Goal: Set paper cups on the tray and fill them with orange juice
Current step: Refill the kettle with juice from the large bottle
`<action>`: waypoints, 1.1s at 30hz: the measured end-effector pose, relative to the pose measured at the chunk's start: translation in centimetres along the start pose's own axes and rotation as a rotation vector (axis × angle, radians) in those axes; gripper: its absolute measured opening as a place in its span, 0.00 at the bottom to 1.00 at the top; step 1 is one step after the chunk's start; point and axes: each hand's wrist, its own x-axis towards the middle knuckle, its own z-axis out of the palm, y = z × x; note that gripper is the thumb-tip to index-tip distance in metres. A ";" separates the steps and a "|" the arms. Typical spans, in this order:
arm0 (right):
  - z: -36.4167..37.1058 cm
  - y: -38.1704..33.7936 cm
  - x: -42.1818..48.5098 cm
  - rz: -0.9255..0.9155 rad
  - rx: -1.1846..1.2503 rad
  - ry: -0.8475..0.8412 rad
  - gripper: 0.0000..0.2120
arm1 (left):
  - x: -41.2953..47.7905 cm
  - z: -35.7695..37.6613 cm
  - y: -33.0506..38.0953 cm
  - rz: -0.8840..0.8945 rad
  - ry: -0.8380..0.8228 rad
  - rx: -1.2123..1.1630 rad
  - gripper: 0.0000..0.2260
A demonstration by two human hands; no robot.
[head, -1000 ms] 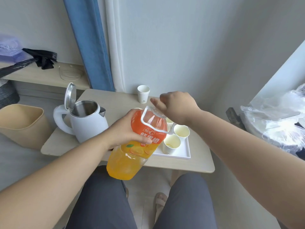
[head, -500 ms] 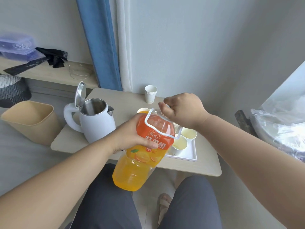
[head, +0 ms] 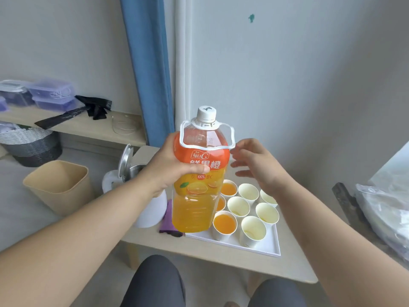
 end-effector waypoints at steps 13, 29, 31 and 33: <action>6.4 2.2 13.8 0.133 0.006 -0.054 0.17 | 14.8 -4.6 2.8 -0.012 -0.102 0.397 0.41; 17.9 10.0 34.3 0.285 -0.028 -0.019 0.22 | 27.8 -14.9 -12.6 -0.275 0.197 0.423 0.38; 19.8 10.8 35.7 0.336 0.016 -0.016 0.20 | 28.4 -16.2 -14.6 -0.317 0.281 0.387 0.40; 21.5 11.4 36.5 0.381 0.075 -0.041 0.19 | 28.9 -17.2 -16.3 -0.351 0.355 0.376 0.40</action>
